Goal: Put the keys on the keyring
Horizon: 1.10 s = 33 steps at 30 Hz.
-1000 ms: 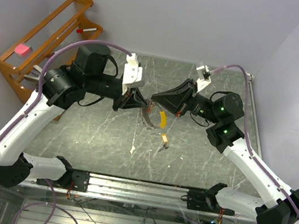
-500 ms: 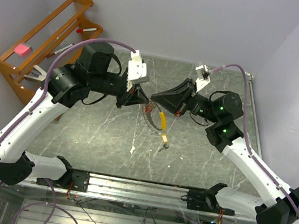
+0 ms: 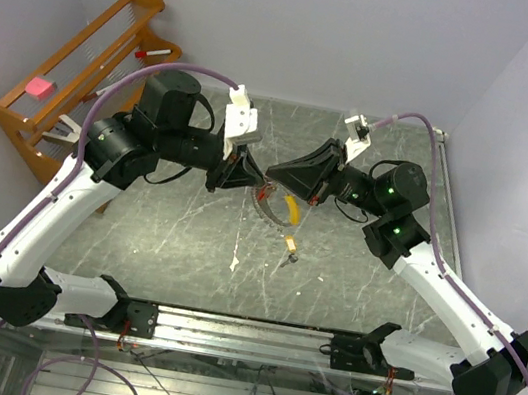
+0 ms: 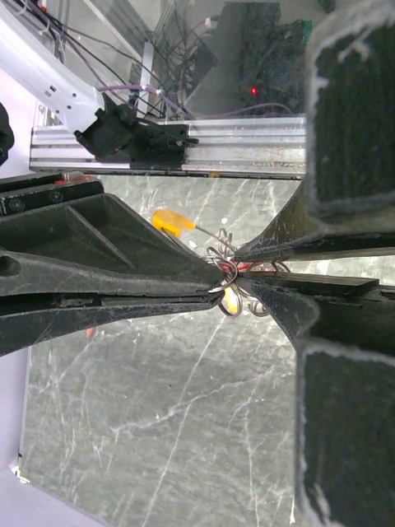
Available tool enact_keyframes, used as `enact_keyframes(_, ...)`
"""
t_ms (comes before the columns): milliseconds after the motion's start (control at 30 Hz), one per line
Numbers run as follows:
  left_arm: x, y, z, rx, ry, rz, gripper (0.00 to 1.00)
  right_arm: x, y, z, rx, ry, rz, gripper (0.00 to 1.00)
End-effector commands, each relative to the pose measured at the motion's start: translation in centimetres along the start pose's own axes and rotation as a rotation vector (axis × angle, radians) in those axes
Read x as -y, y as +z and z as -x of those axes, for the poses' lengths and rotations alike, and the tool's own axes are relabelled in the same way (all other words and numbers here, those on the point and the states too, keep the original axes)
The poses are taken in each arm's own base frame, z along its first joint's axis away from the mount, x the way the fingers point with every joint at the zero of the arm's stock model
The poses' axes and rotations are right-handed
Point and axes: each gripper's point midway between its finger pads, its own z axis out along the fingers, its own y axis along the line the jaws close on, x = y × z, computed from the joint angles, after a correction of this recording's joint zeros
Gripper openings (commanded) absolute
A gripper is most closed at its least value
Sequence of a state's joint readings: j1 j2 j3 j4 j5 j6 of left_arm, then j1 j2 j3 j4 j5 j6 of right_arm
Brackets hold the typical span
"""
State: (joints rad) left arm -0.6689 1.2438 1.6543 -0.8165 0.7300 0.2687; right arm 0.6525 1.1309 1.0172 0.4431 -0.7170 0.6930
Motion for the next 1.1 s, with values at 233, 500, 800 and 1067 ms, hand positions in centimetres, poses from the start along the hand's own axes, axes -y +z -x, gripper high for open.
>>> enact_keyframes(233,2.1,-0.1,2.0,0.078,-0.019,-0.115,0.20,-0.7,0.1,1.7,0.044,-0.051,0.013,0.00)
enact_keyframes(500,1.2,0.2,1.7,0.066,-0.028,-0.075,0.19,-1.1,0.1,1.9,0.045,-0.055,0.026,0.00)
enact_keyframes(800,-2.3,-1.4,1.3,0.028,0.059,0.153,0.11,-1.6,-0.2,2.3,0.056,-0.069,0.030,0.00)
enact_keyframes(1067,-1.8,-1.5,1.7,0.063,0.045,0.144,0.26,-1.8,-0.1,2.4,0.059,-0.068,0.043,0.00)
